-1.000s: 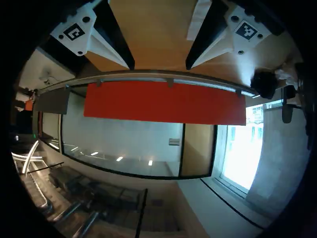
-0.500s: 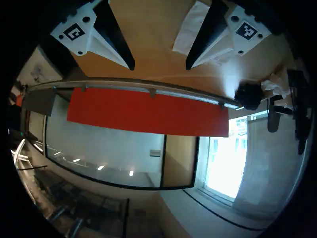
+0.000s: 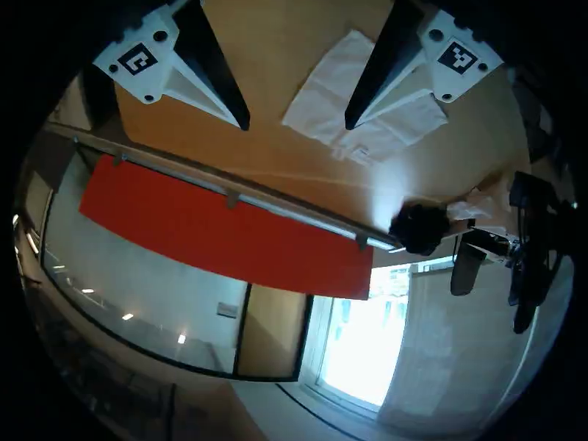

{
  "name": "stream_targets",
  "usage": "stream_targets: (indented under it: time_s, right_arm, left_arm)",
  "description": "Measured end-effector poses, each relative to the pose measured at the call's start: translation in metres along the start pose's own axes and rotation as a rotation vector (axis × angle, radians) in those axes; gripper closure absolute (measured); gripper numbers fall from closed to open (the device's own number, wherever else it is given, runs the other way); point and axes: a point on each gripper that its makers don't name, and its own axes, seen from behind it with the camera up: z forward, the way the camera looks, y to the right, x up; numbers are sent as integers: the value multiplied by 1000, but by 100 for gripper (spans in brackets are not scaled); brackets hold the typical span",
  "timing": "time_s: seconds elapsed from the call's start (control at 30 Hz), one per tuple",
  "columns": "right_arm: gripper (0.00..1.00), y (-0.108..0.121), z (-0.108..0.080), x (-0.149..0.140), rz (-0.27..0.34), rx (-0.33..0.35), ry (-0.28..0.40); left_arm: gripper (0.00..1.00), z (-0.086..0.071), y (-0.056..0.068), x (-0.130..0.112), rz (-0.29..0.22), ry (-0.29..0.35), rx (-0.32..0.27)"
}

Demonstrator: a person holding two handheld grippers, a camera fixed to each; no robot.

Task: Fold towel

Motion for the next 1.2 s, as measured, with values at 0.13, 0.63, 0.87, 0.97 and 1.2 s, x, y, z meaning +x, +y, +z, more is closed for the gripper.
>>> stream_targets:
  time_s: [0.13, 0.63, 0.87, 0.97, 1.2]
  right_arm:
    - [0, -6, 4, -8, -6, 25, -22]
    - [0, -28, 26, -55, -16, 106, -114]
    - [0, -38, 36, -91, -31, 142, -177]
    - [0, -42, 41, -105, -30, 154, -201]
    - [0, -54, 50, -138, -33, 187, -262]
  left_arm:
    - [3, 4, 6, -9, 18, -23, -21]
    - [4, 29, 35, -69, 51, -127, -100]
    - [3, 42, 44, -103, 71, -190, -126]
    - [3, 48, 48, -115, 76, -213, -141]
    - [3, 58, 55, -142, 86, -268, -168]
